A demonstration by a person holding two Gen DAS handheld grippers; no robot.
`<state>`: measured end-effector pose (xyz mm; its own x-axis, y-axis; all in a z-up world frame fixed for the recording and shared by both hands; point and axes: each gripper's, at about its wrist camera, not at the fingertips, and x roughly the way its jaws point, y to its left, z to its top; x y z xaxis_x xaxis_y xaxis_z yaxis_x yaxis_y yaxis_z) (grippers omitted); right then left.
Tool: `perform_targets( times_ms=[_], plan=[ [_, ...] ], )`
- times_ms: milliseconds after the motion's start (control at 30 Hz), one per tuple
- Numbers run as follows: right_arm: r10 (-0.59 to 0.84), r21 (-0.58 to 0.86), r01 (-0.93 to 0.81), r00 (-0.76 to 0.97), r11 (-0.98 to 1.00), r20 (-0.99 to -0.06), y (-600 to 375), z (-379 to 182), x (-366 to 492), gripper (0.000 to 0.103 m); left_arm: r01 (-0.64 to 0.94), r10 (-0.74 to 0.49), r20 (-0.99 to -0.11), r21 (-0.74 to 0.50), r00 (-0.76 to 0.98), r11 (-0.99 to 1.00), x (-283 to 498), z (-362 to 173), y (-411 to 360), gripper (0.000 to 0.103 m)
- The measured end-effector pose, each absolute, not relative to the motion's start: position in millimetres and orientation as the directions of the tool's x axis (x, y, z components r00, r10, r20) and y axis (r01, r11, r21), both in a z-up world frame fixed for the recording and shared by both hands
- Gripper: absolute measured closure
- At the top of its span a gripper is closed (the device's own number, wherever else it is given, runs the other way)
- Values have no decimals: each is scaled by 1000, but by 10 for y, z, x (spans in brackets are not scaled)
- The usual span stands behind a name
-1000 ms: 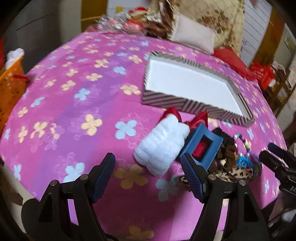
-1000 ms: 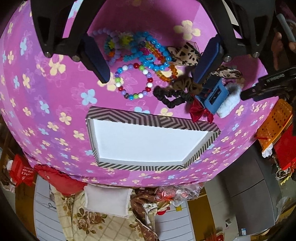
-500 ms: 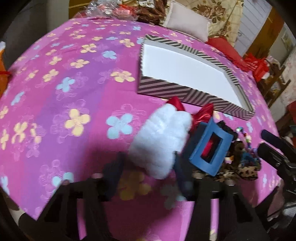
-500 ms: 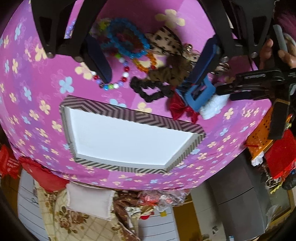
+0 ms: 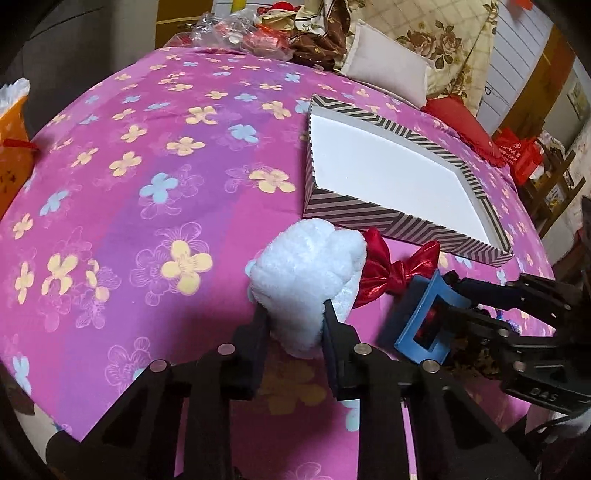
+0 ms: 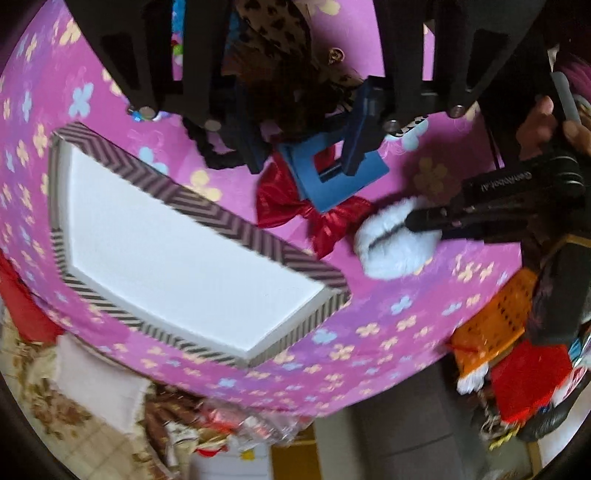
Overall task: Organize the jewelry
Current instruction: 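Grasp the white fluffy scrunchie with the left tool while the right tool grasps the blue claw clip, then lift the white scrunchie with the left tool while the right tool lifts the blue clip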
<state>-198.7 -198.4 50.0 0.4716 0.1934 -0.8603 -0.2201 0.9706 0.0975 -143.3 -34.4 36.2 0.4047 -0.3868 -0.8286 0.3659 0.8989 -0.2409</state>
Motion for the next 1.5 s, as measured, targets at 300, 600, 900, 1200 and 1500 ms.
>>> perform_targets(
  times_ms=[300,600,900,1200,1500],
  plan=[
    [216,97,-272,452,957,-865,-2014,469,-1926,89,359,-398,-814,-253,422,898,-1450,442,-336,81],
    [223,96,-262,512,960,-829,-2126,718,-1958,96,376,-417,-783,-252,462,891,-1437,707,-384,81],
    [247,110,-285,505,952,-827,-2133,773,-1909,79,372,-410,-778,-245,476,895,-1372,789,-458,81],
    [129,-28,-354,413,935,-902,-1920,399,-1816,77,355,-400,-788,-247,467,902,-1373,709,-430,81],
    [165,-6,-329,490,944,-856,-2087,672,-1866,98,358,-420,-773,-266,477,895,-1350,793,-475,81]
  ],
)
